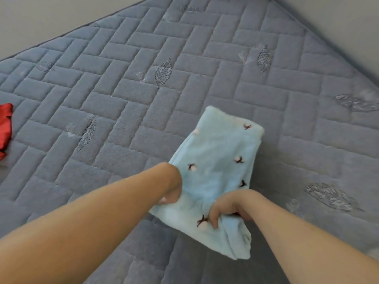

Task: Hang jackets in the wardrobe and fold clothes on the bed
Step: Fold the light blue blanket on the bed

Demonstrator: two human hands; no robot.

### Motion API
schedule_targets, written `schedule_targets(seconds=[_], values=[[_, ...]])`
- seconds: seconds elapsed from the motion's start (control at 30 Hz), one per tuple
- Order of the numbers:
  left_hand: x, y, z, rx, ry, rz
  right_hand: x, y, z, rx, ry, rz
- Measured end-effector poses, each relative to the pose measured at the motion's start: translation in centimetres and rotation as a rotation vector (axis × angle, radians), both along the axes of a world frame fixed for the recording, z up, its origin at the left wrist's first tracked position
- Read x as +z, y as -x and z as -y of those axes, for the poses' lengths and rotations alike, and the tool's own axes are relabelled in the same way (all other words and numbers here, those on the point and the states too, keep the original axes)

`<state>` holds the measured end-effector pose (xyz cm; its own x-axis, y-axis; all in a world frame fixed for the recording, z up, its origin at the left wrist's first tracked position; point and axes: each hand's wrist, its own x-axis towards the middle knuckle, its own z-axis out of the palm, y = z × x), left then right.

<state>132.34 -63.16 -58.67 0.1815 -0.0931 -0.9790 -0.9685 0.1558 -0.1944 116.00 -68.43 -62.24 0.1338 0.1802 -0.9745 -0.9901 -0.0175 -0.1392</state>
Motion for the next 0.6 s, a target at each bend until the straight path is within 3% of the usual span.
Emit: schedule_targets(seconds=[0.07, 0.17, 0.23, 0.3, 0.37, 0.43, 0.53, 0.6], values=[[2.5, 0.7, 1.2, 0.074, -0.029, -0.031, 1.9, 2.1, 1.3, -0.055, -0.065, -0.037], [5.9, -0.1, 5.2, 0.263, 0.149, -0.063, 4.4, 3.9, 6.4, -0.27, -0.07, 0.051], [7.0, -0.9, 8.5, 0.412, 0.382, -0.074, 5.7, 4.2, 10.2, -0.413, 0.077, 0.14], [6.5, -1.4, 11.4, 0.322, 0.687, -0.059, 5.8, 3.8, 13.8, -0.42, 0.409, 0.247], [4.1, -1.7, 13.6, 0.146, 0.882, -0.011, 4.8, 2.9, 16.5, -0.276, 0.762, 0.327], [1.2, -1.6, 15.0, 0.129, 0.84, -0.016, 2.7, 1.9, 17.5, -0.06, 1.004, 0.364], [-3.8, -1.2, 15.6, 0.107, 0.648, 0.014, -1.7, 1.0, 16.7, 0.254, 0.899, 0.317], [-6.5, -1.1, 15.9, 0.105, 0.639, 0.013, -4.4, 1.0, 16.3, 0.293, 0.81, 0.282]])
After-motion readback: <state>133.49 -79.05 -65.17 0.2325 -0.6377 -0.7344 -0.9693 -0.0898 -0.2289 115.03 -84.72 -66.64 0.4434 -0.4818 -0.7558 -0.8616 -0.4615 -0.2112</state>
